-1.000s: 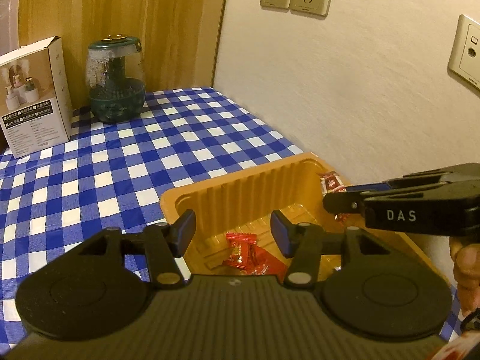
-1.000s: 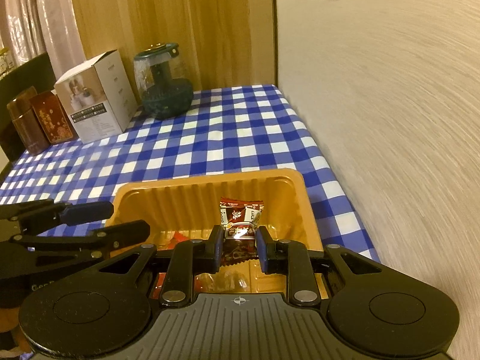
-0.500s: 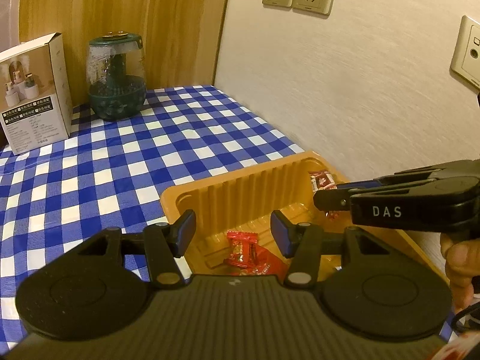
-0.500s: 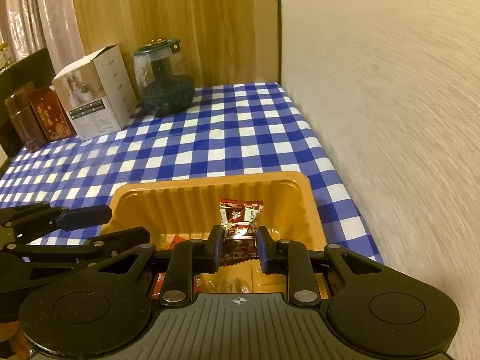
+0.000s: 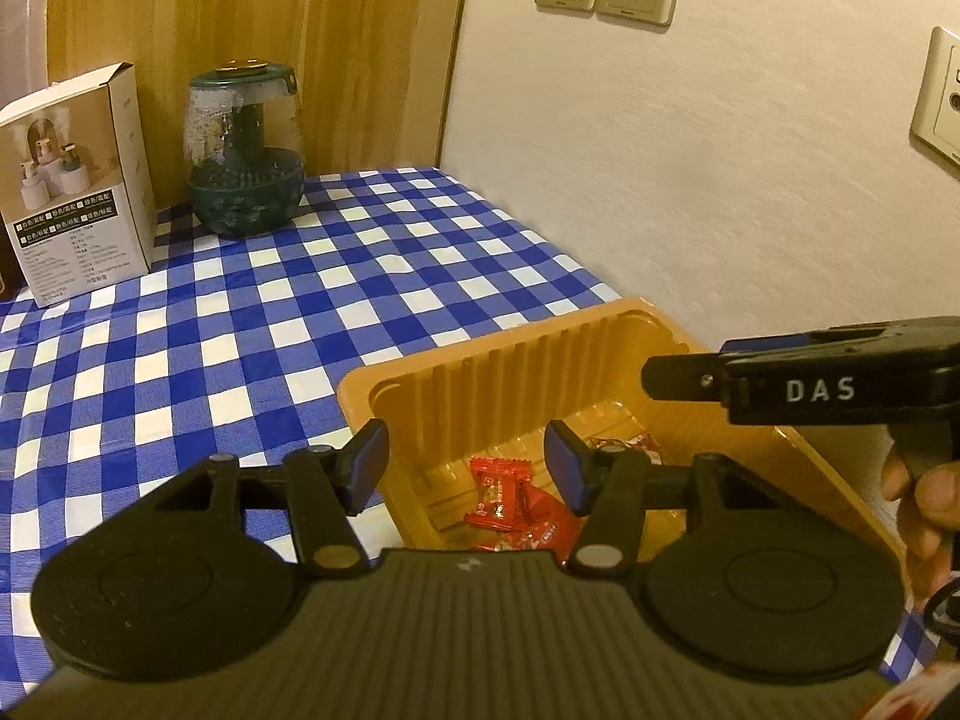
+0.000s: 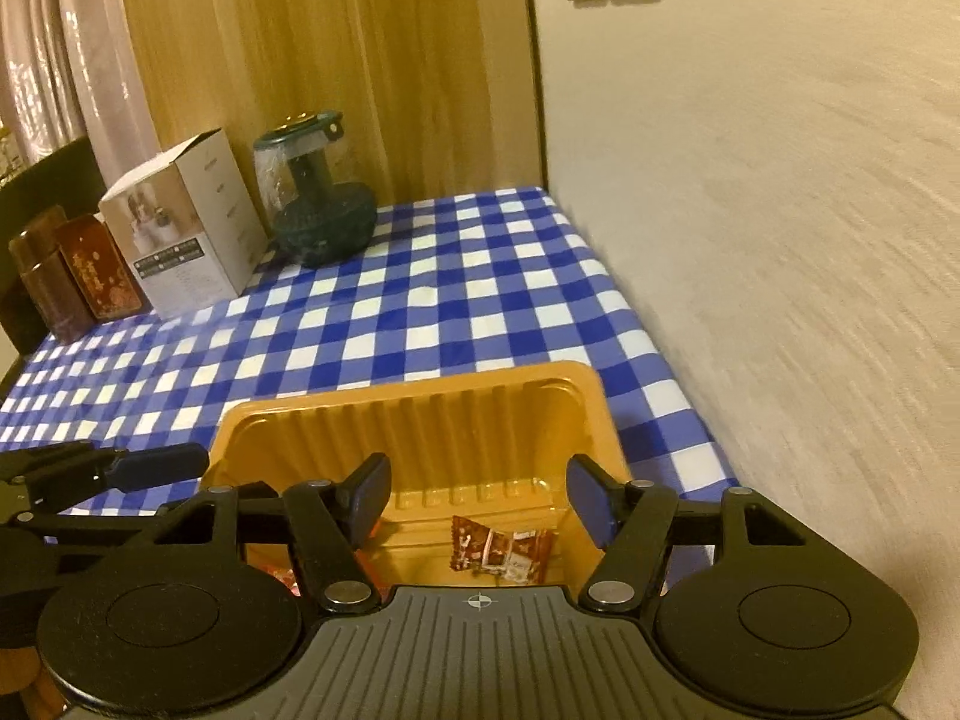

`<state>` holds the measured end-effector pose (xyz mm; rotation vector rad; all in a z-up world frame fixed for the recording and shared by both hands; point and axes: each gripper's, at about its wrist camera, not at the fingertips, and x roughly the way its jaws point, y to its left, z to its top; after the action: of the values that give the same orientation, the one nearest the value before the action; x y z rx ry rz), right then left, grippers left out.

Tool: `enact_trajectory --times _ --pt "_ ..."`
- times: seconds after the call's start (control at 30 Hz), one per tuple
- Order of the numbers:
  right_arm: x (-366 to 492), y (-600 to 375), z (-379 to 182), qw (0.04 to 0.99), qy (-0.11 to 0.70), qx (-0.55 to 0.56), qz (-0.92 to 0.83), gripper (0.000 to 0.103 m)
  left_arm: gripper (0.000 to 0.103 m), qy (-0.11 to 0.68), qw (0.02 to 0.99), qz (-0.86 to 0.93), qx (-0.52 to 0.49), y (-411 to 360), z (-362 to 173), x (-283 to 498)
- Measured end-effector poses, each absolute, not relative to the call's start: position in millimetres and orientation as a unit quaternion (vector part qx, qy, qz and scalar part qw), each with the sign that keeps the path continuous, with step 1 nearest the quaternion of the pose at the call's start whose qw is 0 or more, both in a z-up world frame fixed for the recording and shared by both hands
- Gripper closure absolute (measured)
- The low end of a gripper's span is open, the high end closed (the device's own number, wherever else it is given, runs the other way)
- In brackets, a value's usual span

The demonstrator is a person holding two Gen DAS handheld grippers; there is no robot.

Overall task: Organize snacks
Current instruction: 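Open the left gripper then the right to drop both candies into the tray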

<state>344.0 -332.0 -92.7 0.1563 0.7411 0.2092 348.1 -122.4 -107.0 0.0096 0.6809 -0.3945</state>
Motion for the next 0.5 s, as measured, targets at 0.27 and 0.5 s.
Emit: enact_trajectory --times 0.27,0.5 --pt "336 -334 -89 0.925 0.363 0.063 0.094 0.038 0.034 0.329 0.926 -0.181 0.024 -126 -107 343" --pt "321 -336 -85 0.924 0.367 0.056 0.090 0.030 0.017 0.321 0.931 -0.169 0.036 -124 -106 332"
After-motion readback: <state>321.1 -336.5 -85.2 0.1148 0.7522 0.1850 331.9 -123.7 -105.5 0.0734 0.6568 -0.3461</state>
